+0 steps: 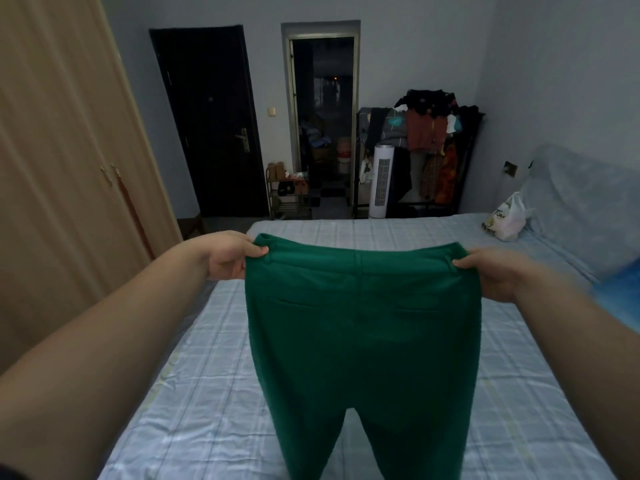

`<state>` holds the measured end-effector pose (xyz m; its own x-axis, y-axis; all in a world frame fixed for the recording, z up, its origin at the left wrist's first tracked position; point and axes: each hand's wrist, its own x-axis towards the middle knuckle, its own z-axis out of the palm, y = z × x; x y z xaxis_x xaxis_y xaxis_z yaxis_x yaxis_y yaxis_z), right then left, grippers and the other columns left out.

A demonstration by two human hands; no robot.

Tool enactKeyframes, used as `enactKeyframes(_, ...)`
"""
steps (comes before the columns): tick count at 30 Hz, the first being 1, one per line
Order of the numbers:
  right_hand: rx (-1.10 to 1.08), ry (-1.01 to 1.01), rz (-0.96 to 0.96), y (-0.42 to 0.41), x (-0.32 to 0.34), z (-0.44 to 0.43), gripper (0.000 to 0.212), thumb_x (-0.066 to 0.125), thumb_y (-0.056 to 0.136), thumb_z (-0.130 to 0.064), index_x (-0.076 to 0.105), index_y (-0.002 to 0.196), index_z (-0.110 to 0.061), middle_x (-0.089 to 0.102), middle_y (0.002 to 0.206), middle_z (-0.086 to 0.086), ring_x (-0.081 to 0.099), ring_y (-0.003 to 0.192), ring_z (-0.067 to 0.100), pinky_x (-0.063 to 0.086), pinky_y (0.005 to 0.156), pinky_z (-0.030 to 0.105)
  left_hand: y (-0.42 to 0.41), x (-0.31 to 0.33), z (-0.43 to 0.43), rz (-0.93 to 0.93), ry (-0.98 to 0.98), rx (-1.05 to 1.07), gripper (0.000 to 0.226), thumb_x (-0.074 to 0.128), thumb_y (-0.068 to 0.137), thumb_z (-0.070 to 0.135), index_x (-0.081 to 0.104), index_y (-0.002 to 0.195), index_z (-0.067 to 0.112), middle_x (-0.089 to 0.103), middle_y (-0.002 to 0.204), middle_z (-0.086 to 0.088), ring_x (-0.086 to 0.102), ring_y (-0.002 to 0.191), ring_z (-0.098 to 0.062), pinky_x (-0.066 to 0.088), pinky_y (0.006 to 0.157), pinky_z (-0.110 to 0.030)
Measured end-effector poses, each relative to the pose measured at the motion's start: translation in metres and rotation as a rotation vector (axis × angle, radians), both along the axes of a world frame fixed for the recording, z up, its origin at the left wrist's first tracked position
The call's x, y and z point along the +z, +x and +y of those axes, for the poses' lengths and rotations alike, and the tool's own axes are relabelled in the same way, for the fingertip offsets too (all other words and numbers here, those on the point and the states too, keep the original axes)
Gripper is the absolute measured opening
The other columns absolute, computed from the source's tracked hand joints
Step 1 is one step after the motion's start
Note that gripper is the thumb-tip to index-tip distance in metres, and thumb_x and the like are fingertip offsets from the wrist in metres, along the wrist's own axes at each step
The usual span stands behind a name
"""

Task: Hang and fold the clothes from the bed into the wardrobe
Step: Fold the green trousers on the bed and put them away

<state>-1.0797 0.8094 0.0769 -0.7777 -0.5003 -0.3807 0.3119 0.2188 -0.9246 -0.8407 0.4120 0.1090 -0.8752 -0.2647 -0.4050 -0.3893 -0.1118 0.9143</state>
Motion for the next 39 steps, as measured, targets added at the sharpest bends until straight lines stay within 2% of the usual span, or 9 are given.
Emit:
enactKeyframes(6, -0.178, 0.013, -0.191, 0.015, -0.022, -0.025, 0.030, 0.033, 0.098, 0.001, 0.057, 0.117, 0.007, 0.068, 0.103, 0.024, 0.067, 0.087, 0.033, 0.052, 0.068, 0.044, -0.022, -0.025, 0.019, -0.113, 0.100, 0.146, 0.028, 0.047, 0.103, 0.009, 0.059, 0.124, -0.004, 0.075, 0.103, -0.016, 0.075, 0.088, -0.025, 0.060, 0.069, -0.034)
enactKeyframes(11, -0.179, -0.122, -0.263, 0.045, -0.050, -0.048, 0.029, 0.044, 0.103, -0.017, 0.062, 0.114, 0.002, 0.071, 0.106, 0.021, 0.070, 0.087, 0.031, 0.054, 0.065, 0.040, -0.031, -0.053, 0.049, -0.104, 0.137, 0.159, 0.031, 0.049, 0.103, 0.016, 0.060, 0.126, -0.002, 0.069, 0.122, -0.018, 0.065, 0.115, -0.029, 0.055, 0.087, -0.038)
enactKeyframes(16, -0.237, -0.301, -0.225, 0.089, -0.083, -0.069, 0.029, 0.051, 0.102, -0.020, 0.068, 0.100, 0.004, 0.075, 0.090, 0.020, 0.075, 0.076, 0.029, 0.059, 0.056, 0.034, -0.025, -0.083, 0.096, 0.010, 0.075, 0.249, 0.025, 0.055, 0.102, 0.023, 0.068, 0.110, 0.002, 0.077, 0.097, -0.013, 0.075, 0.084, -0.023, 0.058, 0.062, -0.032)
enactKeyframes(18, -0.276, -0.295, -0.095, 0.106, -0.094, -0.080, 0.029, 0.054, 0.101, -0.022, 0.069, 0.095, 0.002, 0.076, 0.085, 0.017, 0.074, 0.075, 0.029, 0.059, 0.062, 0.036, -0.021, -0.094, 0.119, 0.083, -0.005, 0.259, 0.025, 0.056, 0.101, 0.023, 0.070, 0.106, 0.004, 0.077, 0.094, -0.013, 0.075, 0.079, -0.021, 0.057, 0.058, -0.029)
enactKeyframes(22, -0.147, -0.225, 0.086, 0.144, -0.104, -0.099, 0.033, 0.052, 0.100, -0.036, 0.074, 0.101, -0.012, 0.077, 0.093, 0.009, 0.075, 0.087, 0.026, 0.058, 0.076, 0.039, -0.016, -0.114, 0.158, 0.204, -0.162, 0.211, 0.026, 0.055, 0.102, 0.024, 0.073, 0.104, 0.006, 0.076, 0.098, -0.015, 0.073, 0.095, -0.031, 0.060, 0.085, -0.045)
enactKeyframes(25, -0.096, -0.243, 0.079, 0.162, -0.108, -0.109, 0.036, 0.045, 0.102, -0.038, 0.073, 0.106, -0.017, 0.077, 0.099, 0.006, 0.073, 0.096, 0.025, 0.056, 0.083, 0.041, -0.015, -0.124, 0.173, 0.222, -0.362, 0.210, 0.025, 0.053, 0.101, 0.030, 0.074, 0.097, 0.017, 0.077, 0.090, -0.002, 0.072, 0.090, -0.021, 0.057, 0.087, -0.046)
enactKeyframes(29, 0.033, -0.470, -0.182, 0.170, -0.113, -0.111, 0.054, 0.025, 0.106, -0.048, 0.062, 0.130, -0.016, 0.067, 0.128, 0.007, 0.063, 0.119, 0.018, 0.050, 0.100, 0.033, -0.014, -0.136, 0.181, 0.267, -0.502, 0.166, 0.011, 0.061, 0.094, 0.037, 0.070, 0.101, 0.035, 0.073, 0.091, 0.019, 0.068, 0.085, 0.003, 0.055, 0.077, -0.024)
enactKeyframes(33, 0.187, -0.559, -0.226, 0.158, -0.111, -0.098, 0.067, 0.008, 0.105, -0.053, 0.044, 0.147, -0.015, 0.054, 0.145, 0.006, 0.047, 0.136, 0.018, 0.037, 0.111, 0.032, -0.010, -0.141, 0.179, 0.331, -0.539, 0.117, 0.032, 0.074, 0.080, 0.041, 0.063, 0.109, 0.046, 0.069, 0.099, 0.029, 0.064, 0.092, 0.010, 0.048, 0.074, -0.006)
enactKeyframes(39, 0.052, -0.529, -0.048, 0.129, -0.113, -0.078, 0.065, 0.024, 0.105, -0.051, 0.070, 0.118, -0.007, 0.068, 0.125, 0.007, 0.062, 0.121, 0.019, 0.045, 0.104, 0.039, -0.017, -0.127, 0.160, 0.396, -0.480, 0.262, 0.028, 0.053, 0.095, 0.010, 0.070, 0.105, 0.030, 0.075, 0.097, 0.006, 0.071, 0.095, -0.015, 0.058, 0.083, -0.032)
